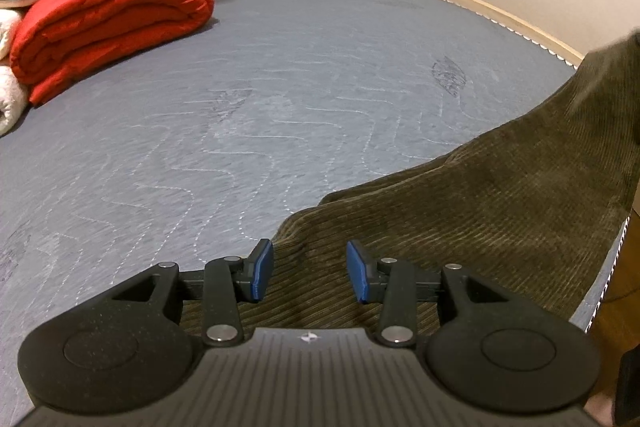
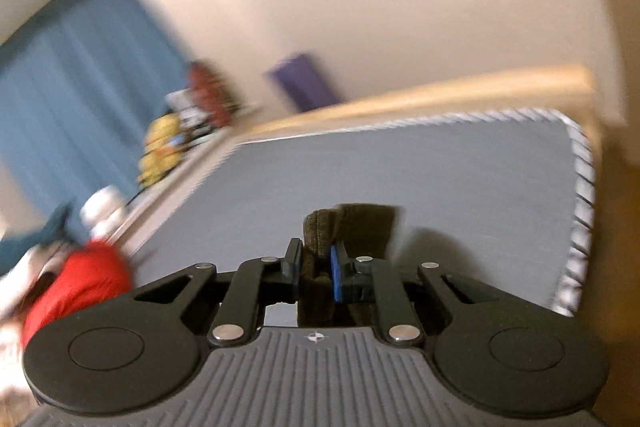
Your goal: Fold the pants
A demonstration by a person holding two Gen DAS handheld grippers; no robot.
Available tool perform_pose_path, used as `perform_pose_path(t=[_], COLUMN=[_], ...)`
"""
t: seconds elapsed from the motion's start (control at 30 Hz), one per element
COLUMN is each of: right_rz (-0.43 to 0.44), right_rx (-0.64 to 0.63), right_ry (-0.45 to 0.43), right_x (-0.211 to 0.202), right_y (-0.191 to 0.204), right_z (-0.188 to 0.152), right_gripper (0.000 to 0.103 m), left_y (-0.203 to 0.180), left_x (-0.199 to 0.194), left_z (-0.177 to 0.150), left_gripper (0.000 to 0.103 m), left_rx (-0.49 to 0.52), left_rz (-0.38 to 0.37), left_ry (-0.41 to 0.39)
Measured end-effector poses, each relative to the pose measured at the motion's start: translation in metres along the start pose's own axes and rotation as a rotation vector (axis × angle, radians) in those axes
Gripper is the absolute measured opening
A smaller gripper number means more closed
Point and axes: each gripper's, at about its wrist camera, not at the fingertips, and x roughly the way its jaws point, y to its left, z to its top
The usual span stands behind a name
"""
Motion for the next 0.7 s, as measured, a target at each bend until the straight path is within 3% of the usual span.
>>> perform_pose_path(t=[0.13, 0.2, 0.27, 0.37, 0.43, 0.53, 0.6, 0.67, 0.7], right_rz=[0.267, 0.437, 0.622, 0.826, 0.869, 0.859, 0.866, 0.837, 0.810], right_rx=[-0.344, -0.531, -0.721, -0.966, -1.090, -1.197, -1.133, -0.971, -0.875], right_ry=[0.013, 0.076, 0.187, 0.459, 0.612, 0.686, 0.689, 0.662, 0.640], right_x=[-0.030, -0.044, -0.057, -0.065, -0.067, -0.070, -0.066, -0.051, -0.042], right_y=[0.107, 0.151, 0.188, 0.219, 0.226, 0.229, 0.232, 0.228, 0.223], right_z=[-0.040, -0.071, -0.111, -0.182, -0.230, -0.262, -0.245, -0.207, -0.185], right_gripper=[0.015, 0.015, 0.015, 0.015, 0.018, 0.023, 0.028, 0.042, 0.055], left_y=[0.012, 0.020, 0.029, 0.040, 0.045, 0.052, 0.056, 0.058, 0.058], left_x=[-0.004, -0.004, -0.004, -0.004, -0.003, -0.004, -0.005, -0.005, -0.003], left_z=[-0.005, -0.007, -0.009, -0.011, -0.013, -0.015, -0.015, -0.015, -0.014], left_gripper=[0.047, 0.047, 0.049, 0.059, 0.063, 0.065, 0.069, 0.073, 0.074], left_rx=[-0.023, -0.038, -0.055, -0.075, -0.085, -0.099, -0.107, -0.117, -0.128], left_rz=[0.014, 0.026, 0.038, 0.055, 0.064, 0.072, 0.068, 0.058, 0.049], left_ry=[0.002, 0.006, 0.012, 0.022, 0.030, 0.039, 0.036, 0.037, 0.041])
